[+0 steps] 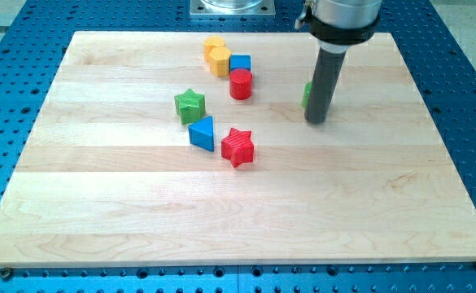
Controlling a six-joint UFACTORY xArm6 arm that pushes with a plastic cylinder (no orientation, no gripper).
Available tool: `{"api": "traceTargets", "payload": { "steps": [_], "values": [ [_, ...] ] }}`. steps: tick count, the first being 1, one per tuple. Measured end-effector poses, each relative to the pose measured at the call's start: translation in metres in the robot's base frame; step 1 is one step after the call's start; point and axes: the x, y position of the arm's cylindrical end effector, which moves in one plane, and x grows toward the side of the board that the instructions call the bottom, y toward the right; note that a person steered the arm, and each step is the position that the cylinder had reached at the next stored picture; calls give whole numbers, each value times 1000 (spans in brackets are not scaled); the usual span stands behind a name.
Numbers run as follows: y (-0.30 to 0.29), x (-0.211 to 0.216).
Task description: Move the red circle diagonally top left to the green star
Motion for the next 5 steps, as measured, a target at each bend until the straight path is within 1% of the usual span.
{"api": "traceTargets", "payload": {
  "steps": [1,3,5],
  "values": [
    [-1,-49],
    [-80,-57],
    [-140,-57]
  ]
}}
